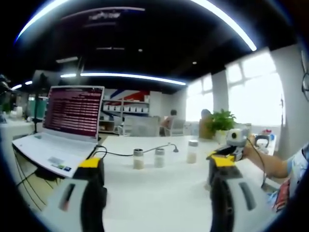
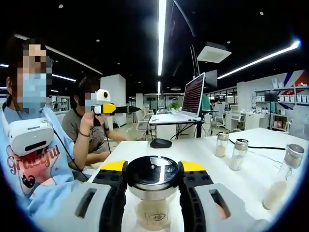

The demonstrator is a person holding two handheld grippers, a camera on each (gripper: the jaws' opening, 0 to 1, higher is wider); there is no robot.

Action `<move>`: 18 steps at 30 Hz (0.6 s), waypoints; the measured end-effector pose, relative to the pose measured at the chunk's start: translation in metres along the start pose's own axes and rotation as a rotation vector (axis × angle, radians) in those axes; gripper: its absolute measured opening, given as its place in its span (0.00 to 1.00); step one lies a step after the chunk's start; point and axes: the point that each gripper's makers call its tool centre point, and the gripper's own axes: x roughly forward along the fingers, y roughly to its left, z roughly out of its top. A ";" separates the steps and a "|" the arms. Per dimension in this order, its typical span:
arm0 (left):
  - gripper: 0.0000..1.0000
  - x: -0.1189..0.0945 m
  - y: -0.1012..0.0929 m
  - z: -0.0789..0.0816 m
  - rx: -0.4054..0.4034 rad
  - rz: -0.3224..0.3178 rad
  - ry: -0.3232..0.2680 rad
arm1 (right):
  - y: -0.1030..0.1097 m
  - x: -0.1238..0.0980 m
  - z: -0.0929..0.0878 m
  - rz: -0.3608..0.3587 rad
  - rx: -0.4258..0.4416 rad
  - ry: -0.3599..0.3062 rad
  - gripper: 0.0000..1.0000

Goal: Rotate the seasoning bottle until the label or dispensing opening points toward the visible target arrow and the bottle remains upright within the marked orientation range

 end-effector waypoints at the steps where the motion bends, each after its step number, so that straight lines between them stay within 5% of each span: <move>1: 0.95 0.000 0.001 0.000 0.001 0.001 0.002 | 0.000 0.000 0.000 -0.006 0.003 0.001 0.41; 18: 0.95 -0.002 0.004 0.002 0.008 0.005 -0.007 | -0.003 0.005 -0.001 -0.088 0.007 0.022 0.41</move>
